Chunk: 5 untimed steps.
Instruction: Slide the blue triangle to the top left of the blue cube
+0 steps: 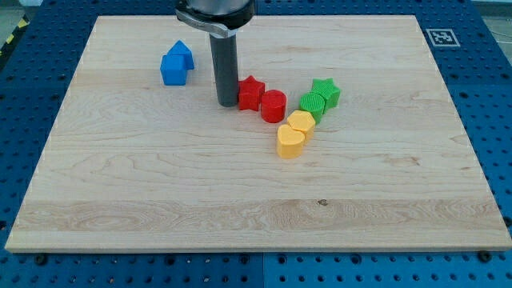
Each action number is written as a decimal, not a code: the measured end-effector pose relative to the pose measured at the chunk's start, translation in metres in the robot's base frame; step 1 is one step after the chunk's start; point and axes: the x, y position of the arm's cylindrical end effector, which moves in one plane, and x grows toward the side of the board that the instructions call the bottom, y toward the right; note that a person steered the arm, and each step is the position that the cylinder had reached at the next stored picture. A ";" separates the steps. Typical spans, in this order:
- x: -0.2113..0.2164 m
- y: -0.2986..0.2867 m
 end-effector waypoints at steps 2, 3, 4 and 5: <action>0.018 -0.013; 0.000 -0.028; -0.001 -0.034; -0.024 -0.056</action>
